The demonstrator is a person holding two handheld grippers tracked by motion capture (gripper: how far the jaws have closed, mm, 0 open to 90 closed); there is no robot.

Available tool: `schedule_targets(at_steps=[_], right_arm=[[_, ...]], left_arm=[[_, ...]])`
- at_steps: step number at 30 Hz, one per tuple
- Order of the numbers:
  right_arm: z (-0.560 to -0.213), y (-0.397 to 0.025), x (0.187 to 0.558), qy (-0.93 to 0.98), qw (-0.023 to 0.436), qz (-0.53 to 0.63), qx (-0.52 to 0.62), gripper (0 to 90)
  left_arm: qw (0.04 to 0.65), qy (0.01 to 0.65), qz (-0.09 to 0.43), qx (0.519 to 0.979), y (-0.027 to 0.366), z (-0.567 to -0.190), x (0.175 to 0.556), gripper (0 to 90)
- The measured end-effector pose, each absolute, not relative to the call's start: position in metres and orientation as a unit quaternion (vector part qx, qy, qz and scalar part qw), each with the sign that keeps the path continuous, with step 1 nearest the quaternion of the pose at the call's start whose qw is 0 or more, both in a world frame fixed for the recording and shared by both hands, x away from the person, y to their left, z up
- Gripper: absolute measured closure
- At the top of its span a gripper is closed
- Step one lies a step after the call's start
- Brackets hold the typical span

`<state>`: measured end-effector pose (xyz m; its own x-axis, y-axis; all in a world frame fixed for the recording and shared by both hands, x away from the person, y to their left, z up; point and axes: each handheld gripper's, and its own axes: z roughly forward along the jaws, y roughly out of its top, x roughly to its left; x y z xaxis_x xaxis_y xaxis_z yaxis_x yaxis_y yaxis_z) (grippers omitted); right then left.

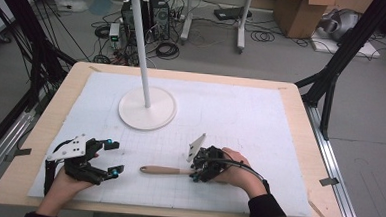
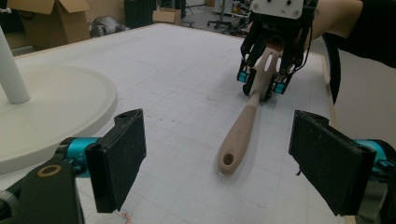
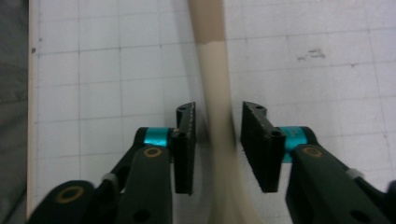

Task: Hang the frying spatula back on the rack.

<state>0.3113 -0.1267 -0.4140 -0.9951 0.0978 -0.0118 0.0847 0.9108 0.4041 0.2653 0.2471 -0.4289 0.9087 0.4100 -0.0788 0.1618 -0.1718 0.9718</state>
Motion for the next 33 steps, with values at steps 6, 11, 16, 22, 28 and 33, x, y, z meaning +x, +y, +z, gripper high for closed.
schedule_targets(at_steps=[6,11,16,22,28,33], right_arm=[[-0.4114,-0.1184,0.3138,0.983,0.005,0.175,0.062,68.5],[-0.411,-0.1172,0.3166,0.982,-0.005,0.17,0.079,71.3],[-0.4113,-0.118,0.3175,0.981,-0.008,0.173,0.084,72.6],[-0.4116,-0.1179,0.3177,0.982,-0.007,0.174,0.079,72.4],[-0.411,-0.1169,0.3147,0.983,0.005,0.172,0.059,76.4],[-0.4115,-0.1199,0.3128,0.981,0.007,0.184,0.063,78.2]], left_arm=[[0.615,0.186,0.098,0.76,0.2445,-0.4289,0.2648,19.2],[0.615,0.185,0.101,0.76,0.2453,-0.4278,0.264,19.3],[0.616,0.185,0.101,0.759,0.2451,-0.4276,0.2639,19.4],[0.616,0.182,0.099,0.76,0.2423,-0.4276,0.2642,19.5],[0.613,0.187,0.096,0.762,0.2425,-0.4301,0.2654,20.0],[0.617,0.186,0.098,0.758,0.244,-0.4288,0.264,20.2]])
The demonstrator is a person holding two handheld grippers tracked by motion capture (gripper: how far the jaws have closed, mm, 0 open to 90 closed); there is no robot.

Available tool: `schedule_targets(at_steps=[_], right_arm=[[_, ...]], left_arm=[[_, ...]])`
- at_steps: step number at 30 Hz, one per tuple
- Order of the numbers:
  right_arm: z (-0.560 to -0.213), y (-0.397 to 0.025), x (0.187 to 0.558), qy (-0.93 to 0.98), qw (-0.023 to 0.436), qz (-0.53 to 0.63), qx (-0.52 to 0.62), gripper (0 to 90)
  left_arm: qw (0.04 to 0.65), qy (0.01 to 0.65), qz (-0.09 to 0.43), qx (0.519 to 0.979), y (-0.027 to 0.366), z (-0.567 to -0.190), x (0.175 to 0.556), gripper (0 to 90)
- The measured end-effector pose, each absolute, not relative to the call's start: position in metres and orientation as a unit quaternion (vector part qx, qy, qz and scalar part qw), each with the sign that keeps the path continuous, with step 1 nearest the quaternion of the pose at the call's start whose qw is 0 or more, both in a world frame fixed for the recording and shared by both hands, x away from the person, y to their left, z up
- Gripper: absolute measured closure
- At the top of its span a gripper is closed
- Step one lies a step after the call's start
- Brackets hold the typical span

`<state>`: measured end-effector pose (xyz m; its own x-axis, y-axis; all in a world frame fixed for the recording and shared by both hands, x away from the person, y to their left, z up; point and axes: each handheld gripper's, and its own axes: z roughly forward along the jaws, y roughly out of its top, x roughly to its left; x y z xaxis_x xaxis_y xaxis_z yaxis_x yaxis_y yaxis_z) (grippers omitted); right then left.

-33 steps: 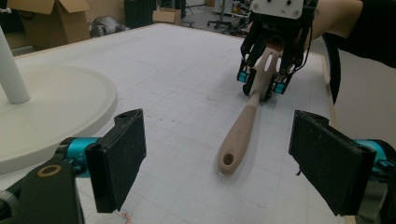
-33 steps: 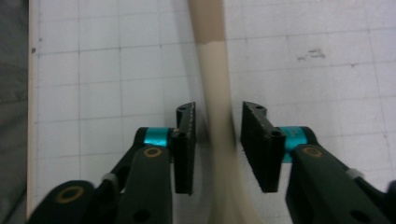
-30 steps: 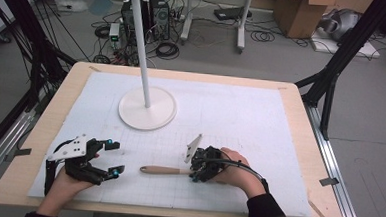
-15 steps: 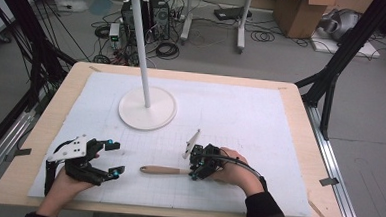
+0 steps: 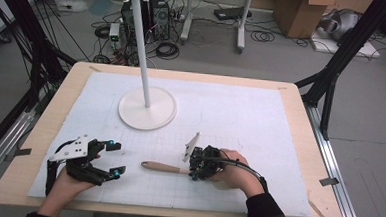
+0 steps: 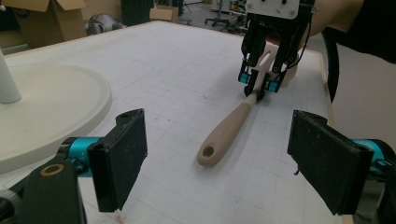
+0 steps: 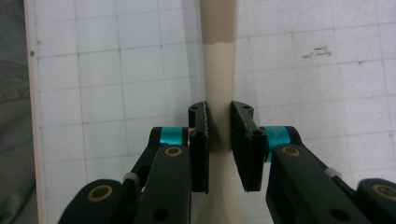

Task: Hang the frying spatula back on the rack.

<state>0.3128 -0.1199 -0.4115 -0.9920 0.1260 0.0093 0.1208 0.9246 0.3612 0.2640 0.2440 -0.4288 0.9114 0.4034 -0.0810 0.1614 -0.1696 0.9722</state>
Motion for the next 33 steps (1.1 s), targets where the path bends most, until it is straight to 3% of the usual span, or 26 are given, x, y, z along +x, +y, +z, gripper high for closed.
schedule_targets(at_steps=[15,33], right_arm=[[-0.396,-0.143,0.306,0.956,0.047,0.269,0.102,78.2],[-0.369,-0.15,0.286,0.891,0.138,0.407,0.146,78.1]], left_arm=[[0.623,0.185,0.098,0.754,0.244,-0.427,0.263,20.4],[0.629,0.171,0.122,0.748,0.215,-0.395,0.258,20.4]])
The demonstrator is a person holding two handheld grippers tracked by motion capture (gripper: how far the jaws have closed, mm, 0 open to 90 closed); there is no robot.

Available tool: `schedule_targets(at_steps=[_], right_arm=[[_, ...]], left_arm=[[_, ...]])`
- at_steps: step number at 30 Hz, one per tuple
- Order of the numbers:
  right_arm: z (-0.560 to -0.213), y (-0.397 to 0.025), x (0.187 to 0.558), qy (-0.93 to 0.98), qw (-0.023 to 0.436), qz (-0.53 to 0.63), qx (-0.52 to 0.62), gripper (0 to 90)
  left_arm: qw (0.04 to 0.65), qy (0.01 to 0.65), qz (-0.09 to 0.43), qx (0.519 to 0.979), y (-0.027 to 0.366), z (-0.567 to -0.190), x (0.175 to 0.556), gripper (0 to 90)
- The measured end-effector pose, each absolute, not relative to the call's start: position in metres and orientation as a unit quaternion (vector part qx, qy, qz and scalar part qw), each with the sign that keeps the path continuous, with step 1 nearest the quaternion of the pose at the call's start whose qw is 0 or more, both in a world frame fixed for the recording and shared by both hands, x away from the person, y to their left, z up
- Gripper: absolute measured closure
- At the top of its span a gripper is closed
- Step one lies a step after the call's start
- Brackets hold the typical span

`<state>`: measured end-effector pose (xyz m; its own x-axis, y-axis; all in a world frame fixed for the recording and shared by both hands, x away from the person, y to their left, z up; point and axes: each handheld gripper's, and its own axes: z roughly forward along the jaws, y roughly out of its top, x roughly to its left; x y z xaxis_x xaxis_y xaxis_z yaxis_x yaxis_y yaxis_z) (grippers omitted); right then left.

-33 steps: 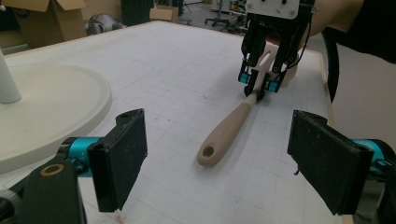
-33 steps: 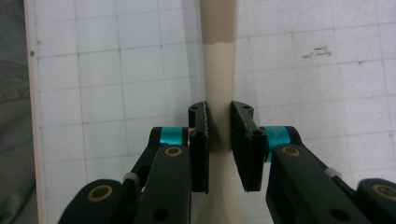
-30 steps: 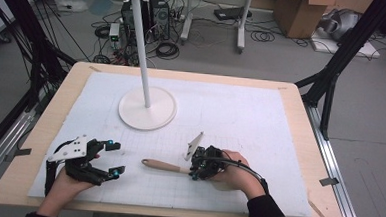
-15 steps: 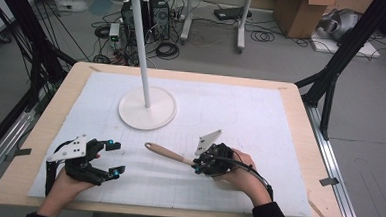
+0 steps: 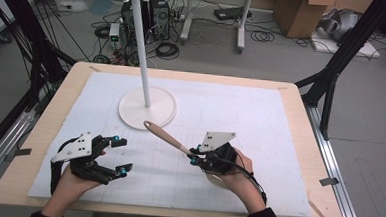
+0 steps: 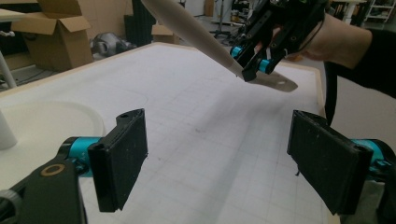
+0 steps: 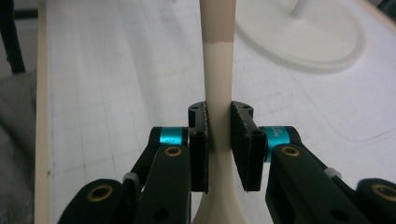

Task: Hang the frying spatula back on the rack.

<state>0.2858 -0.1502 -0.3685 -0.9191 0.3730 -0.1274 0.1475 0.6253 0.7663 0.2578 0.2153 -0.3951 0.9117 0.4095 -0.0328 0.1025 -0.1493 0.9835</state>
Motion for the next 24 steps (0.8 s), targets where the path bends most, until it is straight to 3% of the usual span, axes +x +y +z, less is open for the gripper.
schedule_targets(at_steps=[11,19,24], right_arm=[[-0.366,-0.146,0.274,0.851,0.173,0.469,0.16,78.1],[-0.363,-0.144,0.267,0.831,0.191,0.495,0.169,78.1],[-0.364,-0.141,0.265,0.823,0.197,0.503,0.174,78.1]], left_arm=[[0.625,0.189,0.12,0.748,0.167,-0.375,0.264,25.0],[0.669,0.232,0.099,0.699,0.144,-0.368,0.274,27.7],[0.664,0.242,0.105,0.7,0.132,-0.368,0.276,28.8]])
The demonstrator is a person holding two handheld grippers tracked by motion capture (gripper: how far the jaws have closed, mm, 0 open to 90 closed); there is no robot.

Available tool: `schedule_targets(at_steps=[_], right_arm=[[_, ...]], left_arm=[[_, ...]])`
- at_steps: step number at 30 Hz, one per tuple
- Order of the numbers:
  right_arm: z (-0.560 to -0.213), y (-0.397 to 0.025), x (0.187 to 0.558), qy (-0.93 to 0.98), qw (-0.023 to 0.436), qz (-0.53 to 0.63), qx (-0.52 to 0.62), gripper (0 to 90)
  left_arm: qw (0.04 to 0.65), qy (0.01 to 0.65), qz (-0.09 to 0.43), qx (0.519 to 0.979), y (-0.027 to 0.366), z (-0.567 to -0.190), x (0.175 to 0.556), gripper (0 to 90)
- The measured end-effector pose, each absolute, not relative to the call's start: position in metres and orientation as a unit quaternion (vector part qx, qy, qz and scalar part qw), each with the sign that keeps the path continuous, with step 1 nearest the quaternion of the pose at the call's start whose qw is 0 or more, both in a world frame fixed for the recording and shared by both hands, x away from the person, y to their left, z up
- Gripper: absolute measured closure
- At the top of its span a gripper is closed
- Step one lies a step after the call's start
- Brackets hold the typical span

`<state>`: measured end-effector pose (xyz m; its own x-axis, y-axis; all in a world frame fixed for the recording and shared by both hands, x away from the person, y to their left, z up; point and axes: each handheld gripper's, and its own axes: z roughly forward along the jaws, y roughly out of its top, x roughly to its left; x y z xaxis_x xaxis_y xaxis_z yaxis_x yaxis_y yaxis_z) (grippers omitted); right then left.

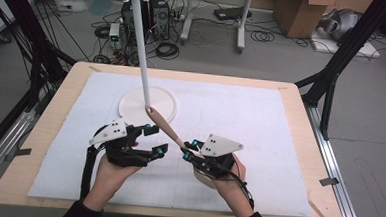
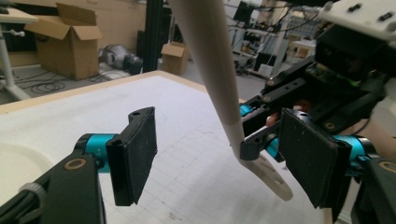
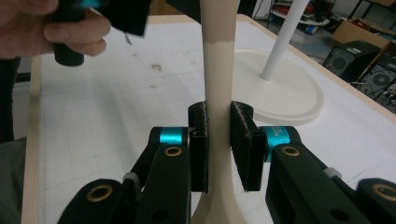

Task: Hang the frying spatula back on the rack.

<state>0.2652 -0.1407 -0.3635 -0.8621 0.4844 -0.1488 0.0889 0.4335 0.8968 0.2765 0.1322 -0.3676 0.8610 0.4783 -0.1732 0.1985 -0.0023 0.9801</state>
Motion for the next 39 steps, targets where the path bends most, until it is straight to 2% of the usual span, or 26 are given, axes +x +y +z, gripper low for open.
schedule_targets(at_steps=[5,10,15,19,24,34,36,39], right_arm=[[-0.364,-0.139,0.264,0.819,0.202,0.508,0.172,78.0],[-0.364,-0.136,0.263,0.818,0.207,0.508,0.173,78.1],[-0.363,-0.136,0.262,0.816,0.213,0.509,0.174,78.1],[-0.362,-0.136,0.26,0.812,0.218,0.51,0.181,78.1],[-0.362,-0.136,0.26,0.81,0.227,0.51,0.181,78.0],[-0.36,-0.138,0.261,0.804,0.231,0.521,0.17,77.0],[-0.358,-0.139,0.26,0.802,0.228,0.526,0.166,75.9],[-0.354,-0.14,0.259,0.802,0.235,0.527,0.154,67.5]], left_arm=[[0.668,0.251,0.104,0.693,0.123,-0.365,0.28,31.3],[0.665,0.244,0.104,0.698,0.114,-0.362,0.282,39.3],[0.674,0.245,0.083,0.692,0.112,-0.363,0.285,55.2],[0.677,0.233,0.091,0.692,0.11,-0.363,0.284,70.8],[0.689,0.234,0.067,0.682,0.109,-0.363,0.287,75.3],[0.692,0.207,0.054,0.689,0.112,-0.356,0.293,76.2],[0.693,0.198,0.05,0.691,0.112,-0.353,0.294,76.3],[0.689,0.18,0.042,0.701,0.113,-0.345,0.295,76.4]])
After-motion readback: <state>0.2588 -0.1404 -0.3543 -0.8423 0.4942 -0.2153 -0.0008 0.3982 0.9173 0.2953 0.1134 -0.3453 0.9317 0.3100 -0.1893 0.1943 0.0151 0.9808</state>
